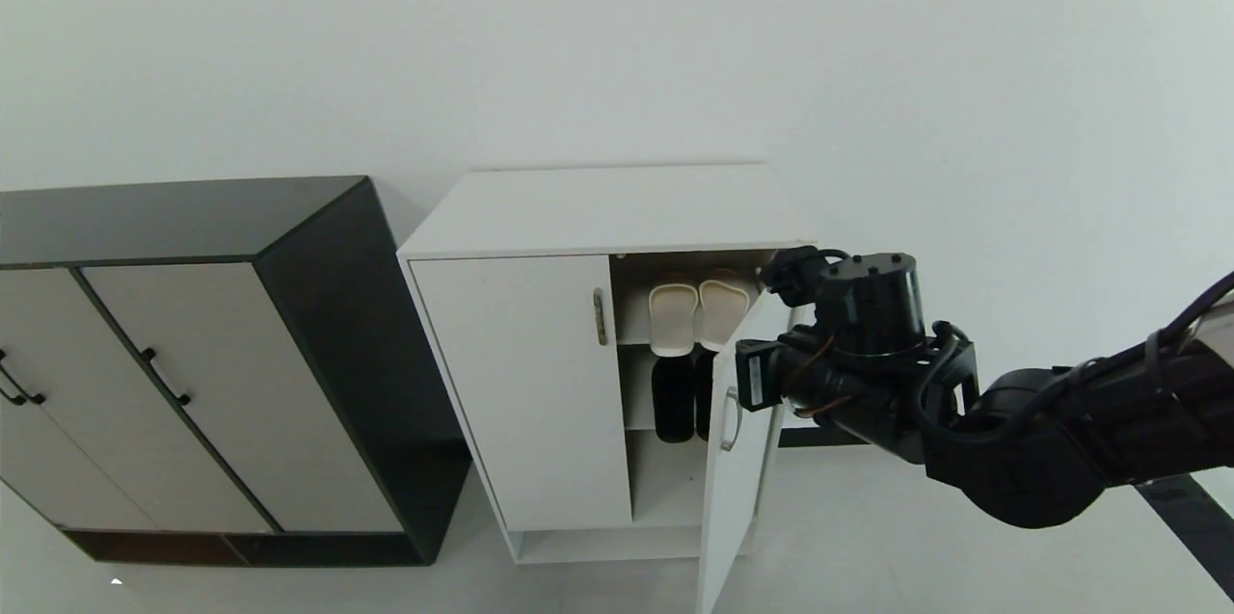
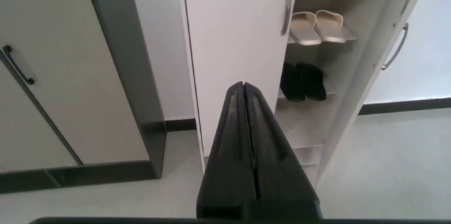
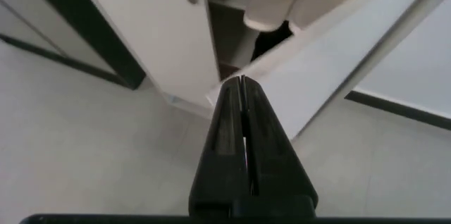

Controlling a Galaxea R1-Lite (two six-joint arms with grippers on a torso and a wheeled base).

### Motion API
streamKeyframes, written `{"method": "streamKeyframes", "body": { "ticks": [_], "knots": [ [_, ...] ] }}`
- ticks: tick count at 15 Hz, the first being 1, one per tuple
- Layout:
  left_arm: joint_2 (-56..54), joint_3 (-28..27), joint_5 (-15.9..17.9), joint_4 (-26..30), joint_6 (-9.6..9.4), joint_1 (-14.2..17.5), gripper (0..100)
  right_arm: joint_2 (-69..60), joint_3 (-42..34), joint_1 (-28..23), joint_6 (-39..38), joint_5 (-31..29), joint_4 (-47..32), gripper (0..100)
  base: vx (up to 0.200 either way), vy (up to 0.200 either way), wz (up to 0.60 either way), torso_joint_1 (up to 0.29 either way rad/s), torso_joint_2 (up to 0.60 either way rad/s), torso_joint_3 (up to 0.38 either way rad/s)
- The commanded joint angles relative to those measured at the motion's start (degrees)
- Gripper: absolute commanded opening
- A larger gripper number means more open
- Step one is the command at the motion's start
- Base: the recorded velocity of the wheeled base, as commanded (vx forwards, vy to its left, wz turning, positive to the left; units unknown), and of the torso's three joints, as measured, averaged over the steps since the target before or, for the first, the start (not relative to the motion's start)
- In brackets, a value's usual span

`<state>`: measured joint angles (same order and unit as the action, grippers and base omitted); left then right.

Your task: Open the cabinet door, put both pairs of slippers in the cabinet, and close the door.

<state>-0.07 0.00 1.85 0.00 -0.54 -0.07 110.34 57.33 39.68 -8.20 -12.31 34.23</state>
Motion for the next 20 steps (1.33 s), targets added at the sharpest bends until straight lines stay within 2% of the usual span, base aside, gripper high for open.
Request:
{"method": "streamKeyframes", "body": {
  "ticks": [1, 4, 8, 11, 16, 20],
  "knots": [
    [0.1, 0.0, 0.0, 0.0, 0.01, 0.0, 0, -2.1, -5.7, -2.1, 0.5, 4.9, 1.3, 0, 0.000, 0.000, 0.00, 0.000, 0.00, 0.000],
    [0.1, 0.0, 0.1, 0.0, 0.01, 0.0, 0, -2.0, -11.8, -3.9, 2.1, 6.8, 8.0, 0, 0.000, 0.000, 0.00, 0.000, 0.00, 0.000],
    [0.1, 0.0, 0.2, 0.0, -0.34, 0.0, 0, -2.1, -14.2, -5.1, 2.6, 7.7, 8.6, 0, 0.200, 0.000, 0.00, -0.002, 0.00, 0.007],
    [0.1, 0.0, 0.2, 0.0, -0.34, 0.0, 0, -2.2, -15.1, -5.1, 2.6, 7.7, 8.7, 0, 0.000, 0.000, 0.00, 0.000, 0.00, 0.000],
    [0.1, 0.0, 0.2, 0.0, -0.25, 0.0, 0, -1.4, -14.4, -5.1, 2.6, 7.7, 9.6, 0, 0.000, 0.000, 0.00, 0.000, 0.00, 0.000],
    [0.1, 0.0, 0.1, 0.0, -0.25, 0.0, 0, 1.8, -10.1, -5.1, 2.6, 7.7, 9.6, 0, 0.000, 0.000, 0.00, 0.000, 0.00, 0.000]
  ]
}}
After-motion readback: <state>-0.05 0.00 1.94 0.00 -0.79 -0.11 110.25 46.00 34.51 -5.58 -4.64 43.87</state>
